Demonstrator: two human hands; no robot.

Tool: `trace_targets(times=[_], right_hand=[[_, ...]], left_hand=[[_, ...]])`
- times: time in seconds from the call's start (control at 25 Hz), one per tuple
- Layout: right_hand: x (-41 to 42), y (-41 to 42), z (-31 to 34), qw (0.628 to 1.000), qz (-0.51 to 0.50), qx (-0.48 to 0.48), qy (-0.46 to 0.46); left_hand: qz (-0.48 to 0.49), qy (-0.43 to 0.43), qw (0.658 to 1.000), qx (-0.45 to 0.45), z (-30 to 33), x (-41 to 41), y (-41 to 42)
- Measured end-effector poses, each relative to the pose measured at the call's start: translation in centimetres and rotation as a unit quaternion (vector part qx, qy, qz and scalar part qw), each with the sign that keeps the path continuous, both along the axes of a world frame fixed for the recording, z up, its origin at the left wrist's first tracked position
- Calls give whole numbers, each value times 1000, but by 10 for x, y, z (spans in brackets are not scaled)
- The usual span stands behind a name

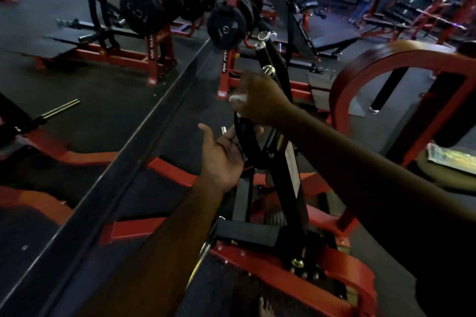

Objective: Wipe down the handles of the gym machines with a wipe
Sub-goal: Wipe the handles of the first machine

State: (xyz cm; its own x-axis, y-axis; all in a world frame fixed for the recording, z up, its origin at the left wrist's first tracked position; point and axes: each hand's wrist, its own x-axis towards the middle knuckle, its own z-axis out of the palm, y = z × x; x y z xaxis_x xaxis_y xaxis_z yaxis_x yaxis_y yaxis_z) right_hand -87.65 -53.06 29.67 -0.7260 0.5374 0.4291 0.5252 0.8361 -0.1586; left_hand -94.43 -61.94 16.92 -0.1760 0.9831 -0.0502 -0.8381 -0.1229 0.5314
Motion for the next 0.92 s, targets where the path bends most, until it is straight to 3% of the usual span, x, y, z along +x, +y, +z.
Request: trace_targets(times=[0.16, 0.36, 0.56, 0.64, 0.72, 0.8, 0.92], right_hand=[[32, -47, -28, 968, 140, 25, -207], [28, -34, -33, 981, 118, 123, -94], [71, -49, -85, 953, 230, 158, -118], [69, -41, -77, 956, 203, 182, -105], [57, -40, -71, 970, 168, 170, -51], [61, -38, -86, 962, 205, 179, -25], [93, -30, -121, 964, 215, 155, -3]], left_hand=[[-9, -7, 1000, -4, 0, -6, -7], [-28, 21, 999, -18, -3, -2, -10], [-88, 79, 993, -11, -21, -3, -18], [-65, 65, 995, -39, -28, 6, -17], [-35, 45, 997, -58, -32, 17, -15], [-39, 27, 996, -72, -36, 17, -11], [-59, 67, 994, -66, -33, 11, -14]])
